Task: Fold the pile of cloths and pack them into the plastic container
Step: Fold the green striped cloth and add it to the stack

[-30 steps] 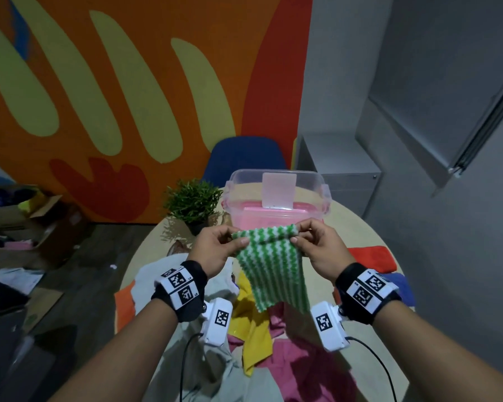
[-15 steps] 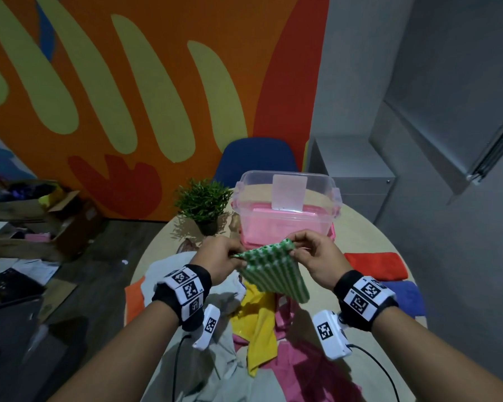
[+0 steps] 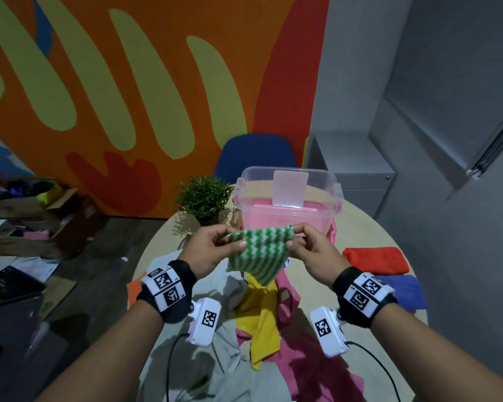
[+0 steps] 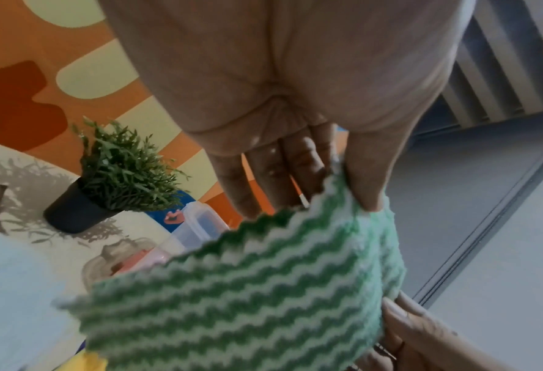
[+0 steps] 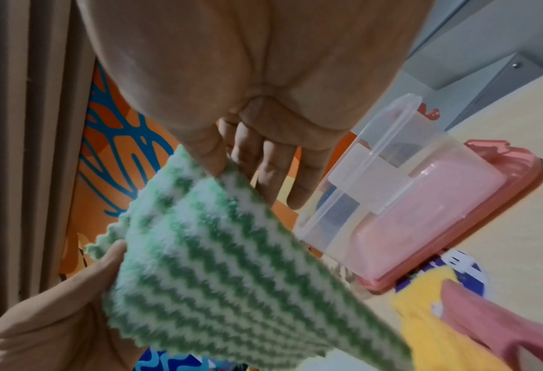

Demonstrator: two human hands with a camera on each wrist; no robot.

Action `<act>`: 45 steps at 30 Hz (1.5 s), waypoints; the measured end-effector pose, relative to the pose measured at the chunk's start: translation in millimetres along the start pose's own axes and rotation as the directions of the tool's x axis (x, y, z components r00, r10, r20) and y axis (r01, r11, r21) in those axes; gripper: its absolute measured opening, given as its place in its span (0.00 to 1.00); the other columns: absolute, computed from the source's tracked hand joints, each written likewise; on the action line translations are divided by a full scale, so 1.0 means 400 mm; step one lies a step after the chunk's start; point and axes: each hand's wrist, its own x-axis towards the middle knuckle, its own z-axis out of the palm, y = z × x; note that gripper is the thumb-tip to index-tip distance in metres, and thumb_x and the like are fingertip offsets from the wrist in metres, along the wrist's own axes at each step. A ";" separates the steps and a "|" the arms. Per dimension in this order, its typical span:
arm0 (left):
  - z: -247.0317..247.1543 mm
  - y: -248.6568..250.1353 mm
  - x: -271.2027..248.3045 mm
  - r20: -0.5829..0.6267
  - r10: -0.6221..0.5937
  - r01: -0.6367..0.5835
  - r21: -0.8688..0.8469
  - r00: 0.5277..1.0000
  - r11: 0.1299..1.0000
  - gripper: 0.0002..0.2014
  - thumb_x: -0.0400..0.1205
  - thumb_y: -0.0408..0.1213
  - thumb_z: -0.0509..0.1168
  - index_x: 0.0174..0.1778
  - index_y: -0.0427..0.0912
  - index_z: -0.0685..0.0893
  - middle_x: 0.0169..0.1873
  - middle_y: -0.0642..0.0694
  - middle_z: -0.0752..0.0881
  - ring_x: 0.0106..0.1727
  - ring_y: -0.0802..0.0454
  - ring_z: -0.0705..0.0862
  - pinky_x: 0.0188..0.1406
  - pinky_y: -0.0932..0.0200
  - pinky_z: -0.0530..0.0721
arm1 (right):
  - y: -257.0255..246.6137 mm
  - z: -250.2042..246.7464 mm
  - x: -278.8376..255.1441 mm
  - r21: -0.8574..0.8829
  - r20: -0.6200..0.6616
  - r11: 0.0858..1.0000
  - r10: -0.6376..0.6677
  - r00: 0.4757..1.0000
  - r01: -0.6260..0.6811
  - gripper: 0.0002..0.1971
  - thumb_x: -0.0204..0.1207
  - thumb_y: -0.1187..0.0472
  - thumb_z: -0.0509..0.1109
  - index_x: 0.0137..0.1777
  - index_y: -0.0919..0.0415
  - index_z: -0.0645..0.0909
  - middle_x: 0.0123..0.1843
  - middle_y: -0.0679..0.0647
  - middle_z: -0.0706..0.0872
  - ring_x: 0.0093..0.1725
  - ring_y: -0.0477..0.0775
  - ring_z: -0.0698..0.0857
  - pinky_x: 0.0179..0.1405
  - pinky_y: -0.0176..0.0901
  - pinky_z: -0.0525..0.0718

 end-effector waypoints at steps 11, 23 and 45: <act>0.095 -0.355 -0.282 0.223 -0.497 0.518 -0.044 0.838 0.854 0.18 0.80 0.44 0.73 0.55 0.33 0.84 0.52 0.32 0.89 0.52 0.35 0.88 0.57 0.36 0.83 | 0.343 0.090 -0.236 -0.267 0.278 0.873 0.476 0.834 -0.409 0.15 0.78 0.41 0.69 0.55 0.50 0.81 0.46 0.65 0.86 0.46 0.66 0.85 0.56 0.59 0.84; 0.103 -0.406 -0.191 -0.114 -0.585 0.587 -0.016 0.803 0.809 0.09 0.84 0.39 0.69 0.57 0.40 0.82 0.35 0.41 0.86 0.29 0.46 0.85 0.28 0.46 0.88 | 0.383 0.127 -0.159 -0.487 0.131 0.775 0.521 0.844 -0.403 0.11 0.76 0.58 0.75 0.48 0.47 0.74 0.41 0.47 0.84 0.43 0.49 0.83 0.55 0.51 0.83; 0.092 -0.374 -0.199 0.234 -0.704 0.740 -0.268 0.671 0.617 0.04 0.84 0.28 0.67 0.49 0.31 0.79 0.32 0.44 0.88 0.29 0.51 0.87 0.26 0.60 0.83 | 0.370 0.159 -0.134 0.122 0.162 0.746 0.636 0.755 -0.654 0.23 0.69 0.65 0.81 0.63 0.63 0.81 0.59 0.56 0.91 0.59 0.57 0.90 0.65 0.55 0.86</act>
